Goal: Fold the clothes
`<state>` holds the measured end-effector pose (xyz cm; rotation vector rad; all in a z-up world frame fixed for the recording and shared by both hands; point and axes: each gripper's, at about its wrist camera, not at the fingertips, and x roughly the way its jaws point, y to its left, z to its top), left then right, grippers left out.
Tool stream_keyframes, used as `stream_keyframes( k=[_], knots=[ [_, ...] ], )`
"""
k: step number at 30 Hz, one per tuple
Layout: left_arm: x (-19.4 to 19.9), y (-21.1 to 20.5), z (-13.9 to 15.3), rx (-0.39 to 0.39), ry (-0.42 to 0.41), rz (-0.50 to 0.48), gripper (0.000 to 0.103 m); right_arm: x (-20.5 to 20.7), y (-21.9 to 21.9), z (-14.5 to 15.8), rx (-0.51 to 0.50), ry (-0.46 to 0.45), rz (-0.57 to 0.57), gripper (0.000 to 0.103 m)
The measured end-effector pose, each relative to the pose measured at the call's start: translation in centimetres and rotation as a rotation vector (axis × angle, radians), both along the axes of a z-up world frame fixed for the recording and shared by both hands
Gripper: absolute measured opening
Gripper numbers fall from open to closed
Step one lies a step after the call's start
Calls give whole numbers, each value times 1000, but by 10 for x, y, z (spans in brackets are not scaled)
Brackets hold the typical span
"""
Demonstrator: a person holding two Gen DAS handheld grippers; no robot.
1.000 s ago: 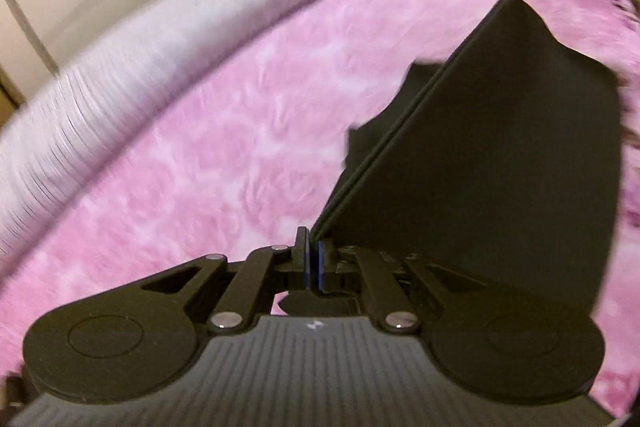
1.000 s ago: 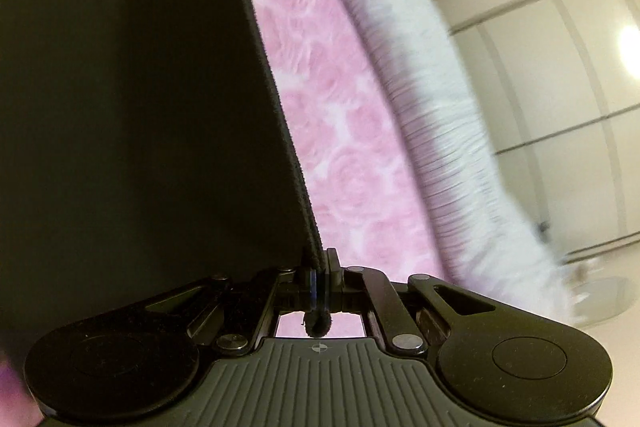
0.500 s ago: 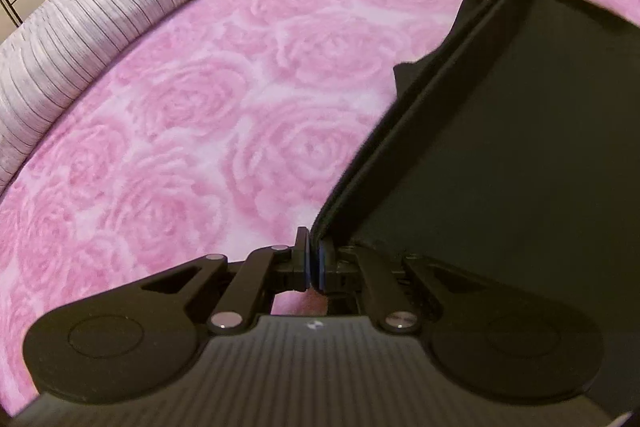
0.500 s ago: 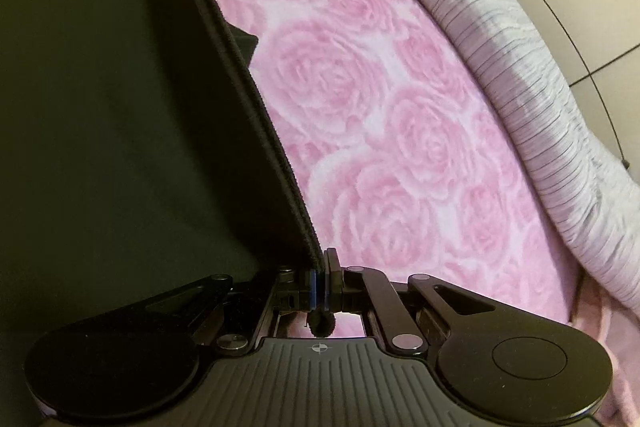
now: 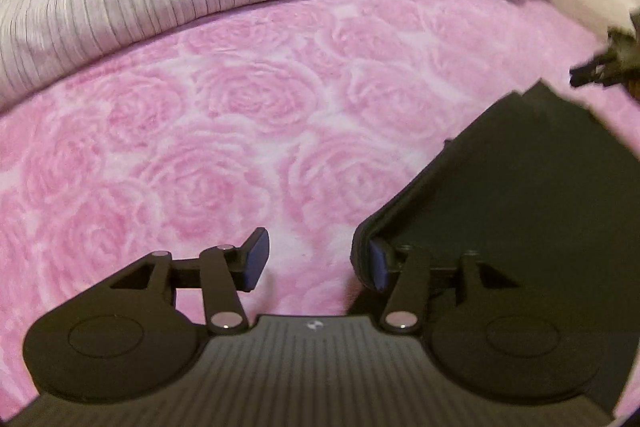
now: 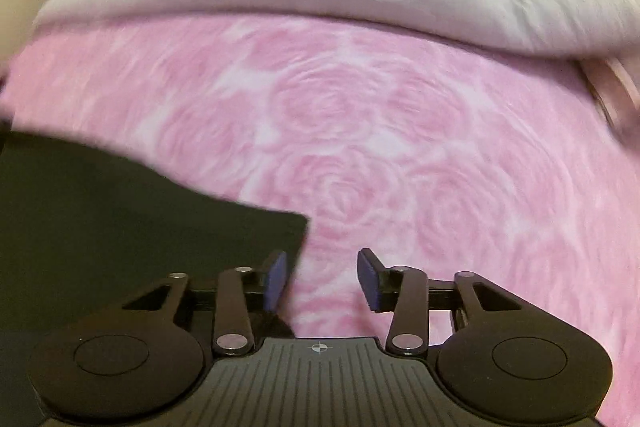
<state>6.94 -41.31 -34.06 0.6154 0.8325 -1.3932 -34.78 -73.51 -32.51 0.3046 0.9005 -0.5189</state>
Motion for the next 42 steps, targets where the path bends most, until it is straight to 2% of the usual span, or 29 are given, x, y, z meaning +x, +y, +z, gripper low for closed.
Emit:
stream_keyframes(
  k=[1, 3, 5, 8, 10, 12, 15, 17, 19, 20, 22, 23, 24, 25, 27, 31, 32, 35, 37, 40, 41, 42],
  knots=[
    [2, -2, 0, 12, 38, 1, 48, -1, -1, 1, 6, -6, -27, 45],
    [4, -5, -1, 29, 50, 4, 48, -3, -1, 3, 18, -19, -74, 45],
    [13, -7, 2, 6, 73, 44, 48, 1, 13, -1, 45, -28, -14, 46],
    [37, -5, 6, -70, 212, 157, 48, 8, 34, -13, 34, -12, 61, 46],
    [48, -3, 10, -106, 243, 217, 48, 11, 42, -23, 41, -11, 80, 46],
    [50, 1, 13, -117, 245, 232, 48, 10, 42, -31, 67, -26, 59, 46],
    [35, 16, 17, -111, 202, 176, 49, 8, 23, -42, 138, -89, -26, 46],
    [22, 29, 19, -107, 177, 131, 54, 5, 11, -47, 195, -138, -91, 46],
    [7, 43, 15, -108, 172, 93, 63, 1, 1, -51, 245, -185, -135, 46],
    [-1, 50, 12, -108, 164, 77, 63, -1, -1, -51, 249, -201, -148, 45],
    [-18, 59, 5, -103, 129, 49, 63, -5, -3, -51, 254, -232, -174, 19],
    [-24, 61, 1, -99, 110, 39, 62, -7, -2, -49, 240, -233, -180, 1],
    [-29, 62, -4, -95, 99, 36, 56, -10, 0, -47, 225, -235, -185, 1],
    [-31, 62, -10, -91, 95, 41, 36, -12, 1, -46, 210, -236, -191, 1],
    [-21, 64, -18, -81, 125, 125, 11, -16, 4, -43, 184, -239, -202, 1],
    [16, 83, -29, -99, 252, 402, 15, -25, 12, -37, 171, -244, -245, 5],
    [19, 91, -28, -106, 258, 444, 15, -29, 18, -32, 158, -241, -249, 14],
    [7, 116, -13, -141, 224, 438, 18, -45, 46, -14, 83, -222, -218, 30],
    [-17, 131, 1, -159, 159, 378, 29, -62, 70, -3, 32, -214, -175, 38],
    [-77, 155, 23, -168, -16, 215, 39, -96, 114, 7, -40, -205, -67, 44],
    [-101, 162, 27, -164, -81, 147, 42, -105, 134, 7, -88, -183, -15, 45],
    [-126, 170, 30, -161, -155, 69, 49, -114, 154, 7, -138, -159, 39, 46]
  ],
)
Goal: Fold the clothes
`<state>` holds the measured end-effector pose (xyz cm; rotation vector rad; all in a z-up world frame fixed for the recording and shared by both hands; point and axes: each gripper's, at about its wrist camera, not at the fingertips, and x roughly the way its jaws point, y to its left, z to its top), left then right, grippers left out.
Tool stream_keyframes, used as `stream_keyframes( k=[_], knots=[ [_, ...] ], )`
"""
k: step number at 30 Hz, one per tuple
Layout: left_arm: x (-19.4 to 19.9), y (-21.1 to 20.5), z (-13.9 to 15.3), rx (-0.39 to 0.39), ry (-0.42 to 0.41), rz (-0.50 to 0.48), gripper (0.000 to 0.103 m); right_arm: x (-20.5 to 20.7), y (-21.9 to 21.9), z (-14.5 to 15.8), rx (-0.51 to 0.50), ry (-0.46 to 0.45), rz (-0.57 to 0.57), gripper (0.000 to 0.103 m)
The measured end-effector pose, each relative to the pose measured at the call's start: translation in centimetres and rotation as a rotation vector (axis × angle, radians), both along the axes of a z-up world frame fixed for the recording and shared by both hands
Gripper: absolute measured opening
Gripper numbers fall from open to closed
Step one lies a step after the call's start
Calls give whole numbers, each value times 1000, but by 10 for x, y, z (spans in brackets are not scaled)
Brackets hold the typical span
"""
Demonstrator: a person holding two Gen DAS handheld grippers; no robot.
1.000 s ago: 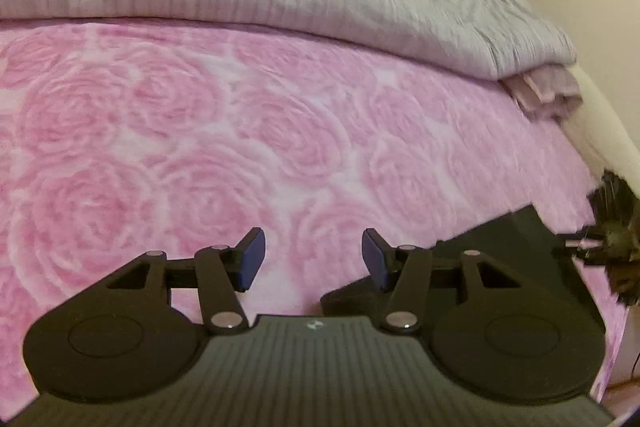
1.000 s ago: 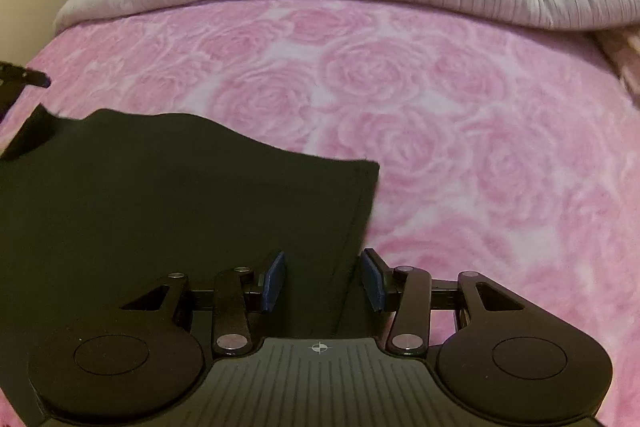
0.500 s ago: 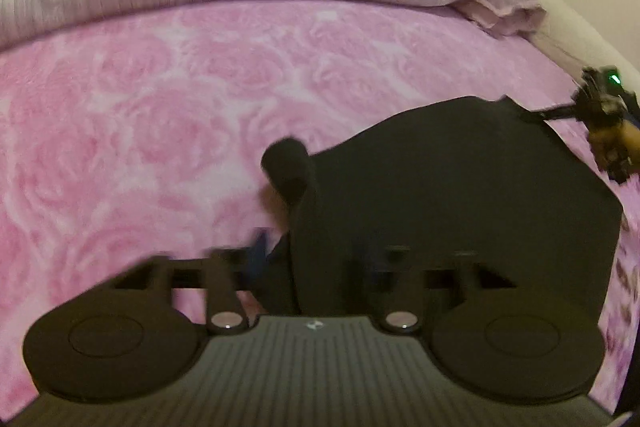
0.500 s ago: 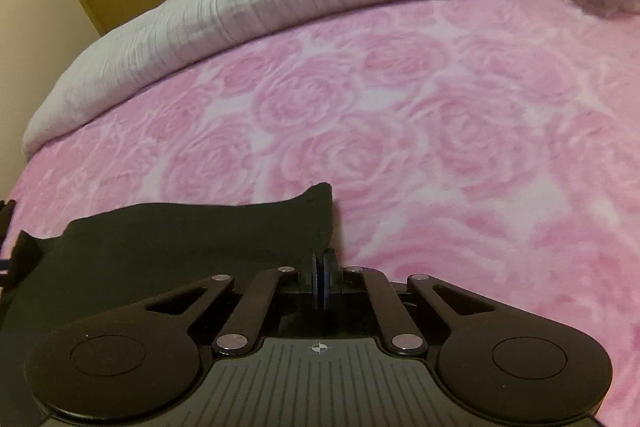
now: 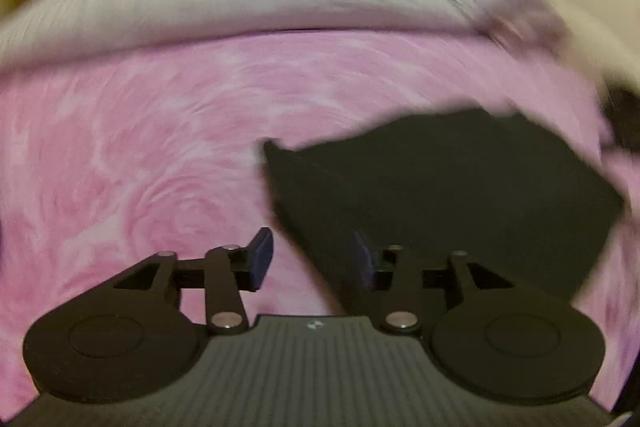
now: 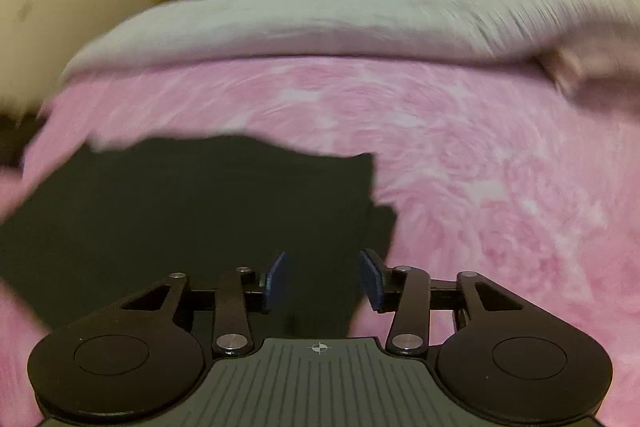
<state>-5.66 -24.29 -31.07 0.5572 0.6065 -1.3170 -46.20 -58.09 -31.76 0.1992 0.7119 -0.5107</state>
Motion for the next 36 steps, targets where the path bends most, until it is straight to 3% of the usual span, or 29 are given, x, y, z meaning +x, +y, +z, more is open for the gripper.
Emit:
stream_keyframes(
  k=[2, 6, 9, 11, 12, 14, 15, 16, 18, 19, 21, 25, 31, 34, 36],
  knots=[
    [-48, 18, -1, 15, -157, -161, 60, -16, 42, -6, -125, 77, 111, 46],
    [-128, 60, -17, 29, -430, -507, 64, -44, 113, -29, -365, 254, 325, 47],
    [-157, 72, -42, 103, -615, -598, 64, -48, 140, -58, -527, 394, 411, 47],
    [-162, 70, -59, 146, -695, -601, 62, -41, 143, -70, -559, 416, 414, 47],
    [-162, 67, -67, 165, -742, -588, 59, -36, 145, -76, -574, 424, 416, 47],
    [-161, 61, -78, 201, -825, -559, 40, -23, 146, -84, -614, 427, 415, 47],
    [-160, 58, -82, 222, -862, -548, 18, -16, 145, -89, -654, 443, 411, 47],
    [-159, 55, -86, 243, -900, -538, 9, -7, 144, -97, -707, 473, 410, 47],
    [-157, 50, -92, 278, -952, -519, 7, 4, 136, -111, -784, 533, 430, 46],
    [-156, 48, -92, 283, -941, -516, 5, 9, 132, -118, -818, 560, 439, 45],
    [-156, 46, -88, 287, -912, -510, 4, 8, 119, -125, -833, 585, 430, 4],
    [-170, 60, -58, 241, -761, -548, 2, -21, 99, -109, -805, 554, 383, 3],
    [-255, 97, -18, 136, -548, -727, 2, -88, 63, -94, -785, 612, 289, 2],
    [-293, 104, -27, 123, -480, -769, 4, -115, 52, -104, -732, 643, 246, 2],
    [-307, 109, -37, 142, -485, -796, 5, -123, 54, -112, -730, 653, 240, 2]
  ],
)
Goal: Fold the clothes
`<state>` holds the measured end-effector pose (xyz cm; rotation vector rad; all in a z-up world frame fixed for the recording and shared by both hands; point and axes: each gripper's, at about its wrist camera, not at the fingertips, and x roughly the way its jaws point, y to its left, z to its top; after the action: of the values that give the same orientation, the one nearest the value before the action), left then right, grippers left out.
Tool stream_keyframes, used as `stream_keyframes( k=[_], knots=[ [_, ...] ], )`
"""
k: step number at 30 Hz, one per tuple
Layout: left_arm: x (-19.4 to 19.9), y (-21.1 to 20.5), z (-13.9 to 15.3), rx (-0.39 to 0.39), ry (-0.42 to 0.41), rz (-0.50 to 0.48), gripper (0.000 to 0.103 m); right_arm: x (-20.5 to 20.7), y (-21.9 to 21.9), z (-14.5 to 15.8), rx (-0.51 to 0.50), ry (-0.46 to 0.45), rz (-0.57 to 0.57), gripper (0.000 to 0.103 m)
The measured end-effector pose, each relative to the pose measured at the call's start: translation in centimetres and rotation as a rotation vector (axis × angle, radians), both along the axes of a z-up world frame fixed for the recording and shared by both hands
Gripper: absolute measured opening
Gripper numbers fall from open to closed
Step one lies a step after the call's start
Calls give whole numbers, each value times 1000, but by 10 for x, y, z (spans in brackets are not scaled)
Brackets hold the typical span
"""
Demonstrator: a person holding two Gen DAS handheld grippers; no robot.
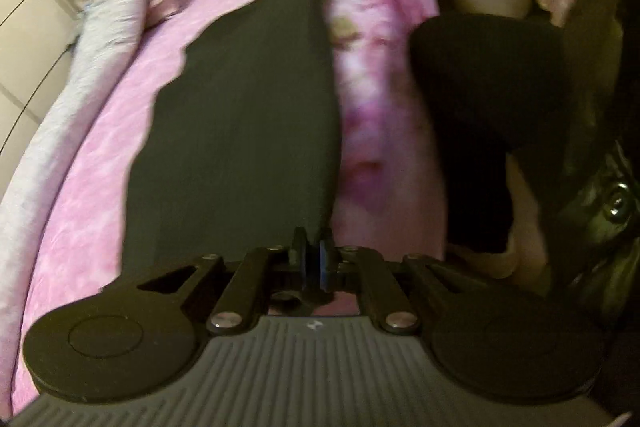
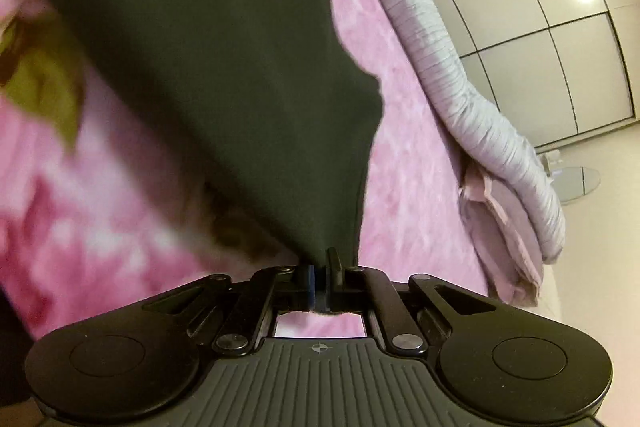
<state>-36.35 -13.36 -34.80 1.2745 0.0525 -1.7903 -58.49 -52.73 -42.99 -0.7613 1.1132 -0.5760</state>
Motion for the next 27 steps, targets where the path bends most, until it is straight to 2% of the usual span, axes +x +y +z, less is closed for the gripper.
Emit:
stream_keyframes(
  k=[2, 4, 6, 7, 8, 10, 11, 12, 17, 21, 23, 25, 27],
  knots=[
    [3, 7, -3, 26, -6, 6, 8, -3, 3, -6, -22, 19, -16, 4],
    [9, 14, -2, 43, -1, 19, 10, -13, 8, -4, -58, 40, -78, 6],
    [25, 24, 9, 28, 43, 50, 10, -18, 13, 6, -30, -3, -170, 9],
    [31, 27, 14, 14, 55, 66, 13, -19, 20, 15, -1, -57, -184, 10],
    [36, 30, 19, -8, 56, 80, 16, -20, 28, 24, 28, -112, -198, 15],
    [47, 34, 26, -52, 47, 106, 32, -17, 52, 38, 73, -191, -185, 30],
    [54, 33, 26, -73, 26, 115, 33, -14, 67, 43, 91, -217, -162, 43],
    [60, 31, 26, -89, 1, 126, 33, -7, 81, 46, 111, -235, -126, 50],
    [84, 4, 22, -120, -46, 139, 33, 32, 147, 58, 204, -300, 63, 52],
    [90, -34, 25, -135, 130, 207, 33, 71, 174, 68, 370, -432, 89, 52],
    [91, -51, 17, -100, 199, 234, 33, 91, 185, 69, 450, -471, 109, 52],
    [91, -58, -1, -47, 157, 230, 33, 110, 195, 70, 520, -474, 147, 52],
    [94, -55, -13, -34, 116, 245, 33, 120, 211, 62, 547, -427, 166, 51]
  ],
)
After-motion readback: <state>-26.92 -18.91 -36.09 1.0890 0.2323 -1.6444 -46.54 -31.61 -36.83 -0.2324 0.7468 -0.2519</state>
